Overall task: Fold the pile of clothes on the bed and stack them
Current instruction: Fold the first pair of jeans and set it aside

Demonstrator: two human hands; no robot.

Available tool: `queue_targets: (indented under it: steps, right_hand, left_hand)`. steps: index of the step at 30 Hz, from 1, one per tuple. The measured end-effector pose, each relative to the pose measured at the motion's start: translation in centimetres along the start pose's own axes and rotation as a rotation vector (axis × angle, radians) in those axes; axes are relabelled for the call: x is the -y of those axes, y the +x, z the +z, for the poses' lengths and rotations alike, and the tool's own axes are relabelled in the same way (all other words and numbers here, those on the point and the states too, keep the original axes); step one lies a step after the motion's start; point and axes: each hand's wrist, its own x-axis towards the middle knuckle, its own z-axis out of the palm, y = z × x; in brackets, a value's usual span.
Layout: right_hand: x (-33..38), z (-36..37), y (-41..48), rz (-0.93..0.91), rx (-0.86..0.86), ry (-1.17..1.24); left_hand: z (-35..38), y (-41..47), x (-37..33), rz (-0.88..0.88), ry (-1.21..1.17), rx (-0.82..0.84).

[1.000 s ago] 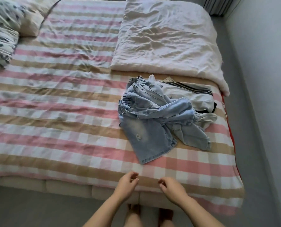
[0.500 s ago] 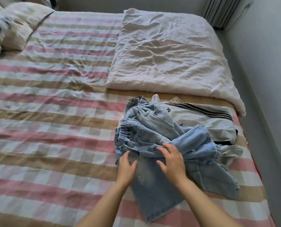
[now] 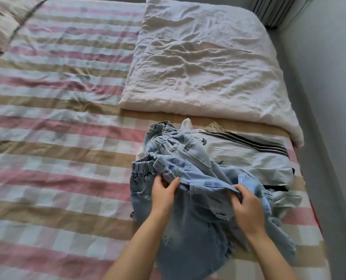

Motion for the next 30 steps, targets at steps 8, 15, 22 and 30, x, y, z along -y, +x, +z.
queue_targets:
  steps: [8, 15, 22, 30]
  right_hand:
    - [-0.4, -0.6, 4.6, 0.232, 0.108, -0.047]
    - [3.3, 2.1, 5.6, -0.120, 0.129, -0.299]
    - [8.1, 6.8, 7.7, -0.114, 0.289, -0.009]
    - [12.4, 1.1, 3.0, -0.138, 0.427, 0.421]
  left_hand:
    - [1.5, 3.2, -2.2, 0.129, 0.393, 0.214]
    - [-1.2, 7.6, -4.8, 0.483, 0.795, 0.056]
    - [-1.5, 7.6, -6.5, 0.500, 0.703, 0.332]
    - [-3.6, -1.0, -10.3, 0.672, 0.673, 0.384]
